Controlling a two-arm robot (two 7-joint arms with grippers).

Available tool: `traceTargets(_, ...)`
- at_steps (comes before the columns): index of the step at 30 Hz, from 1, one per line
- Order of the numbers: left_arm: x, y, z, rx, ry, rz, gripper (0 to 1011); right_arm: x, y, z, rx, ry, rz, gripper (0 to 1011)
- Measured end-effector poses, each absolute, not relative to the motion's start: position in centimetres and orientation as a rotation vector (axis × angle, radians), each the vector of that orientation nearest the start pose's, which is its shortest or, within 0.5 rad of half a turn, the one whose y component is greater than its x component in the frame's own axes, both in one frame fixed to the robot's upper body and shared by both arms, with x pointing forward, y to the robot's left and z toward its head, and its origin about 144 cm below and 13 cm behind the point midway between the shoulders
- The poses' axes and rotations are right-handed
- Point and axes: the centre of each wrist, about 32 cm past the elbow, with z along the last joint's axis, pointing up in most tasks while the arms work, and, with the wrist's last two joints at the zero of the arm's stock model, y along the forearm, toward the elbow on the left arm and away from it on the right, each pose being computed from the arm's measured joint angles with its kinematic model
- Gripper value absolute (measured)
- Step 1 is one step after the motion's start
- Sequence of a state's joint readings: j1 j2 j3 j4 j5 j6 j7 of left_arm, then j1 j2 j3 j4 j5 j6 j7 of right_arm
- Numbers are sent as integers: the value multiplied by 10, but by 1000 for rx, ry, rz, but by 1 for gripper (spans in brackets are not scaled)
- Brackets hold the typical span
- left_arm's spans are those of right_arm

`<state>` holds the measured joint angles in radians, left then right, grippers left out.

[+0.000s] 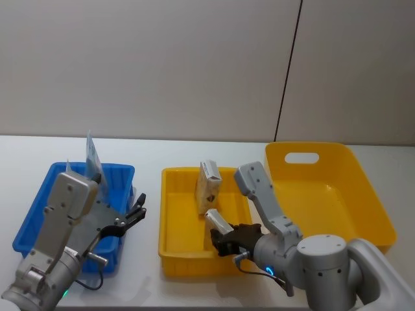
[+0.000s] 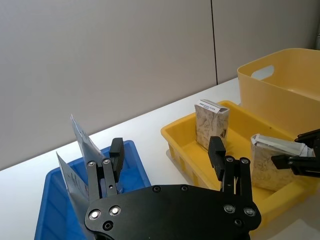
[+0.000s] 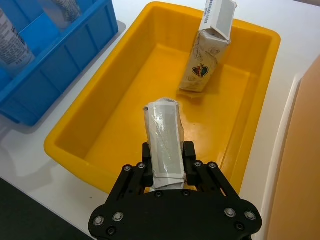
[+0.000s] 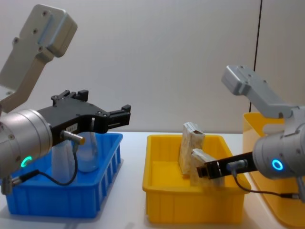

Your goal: Bimanual collaborative sorting of washing and personal care products

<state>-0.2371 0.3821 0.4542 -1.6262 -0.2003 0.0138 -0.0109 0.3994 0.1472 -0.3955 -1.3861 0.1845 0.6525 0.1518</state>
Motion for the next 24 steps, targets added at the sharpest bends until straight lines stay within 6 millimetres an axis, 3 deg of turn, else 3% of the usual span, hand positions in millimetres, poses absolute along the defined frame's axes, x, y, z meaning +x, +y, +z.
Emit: traceTargets(24, 492, 198, 1204, 61, -268, 1124, 1001, 540, -159, 1211, -435, 140, -1133, 249)
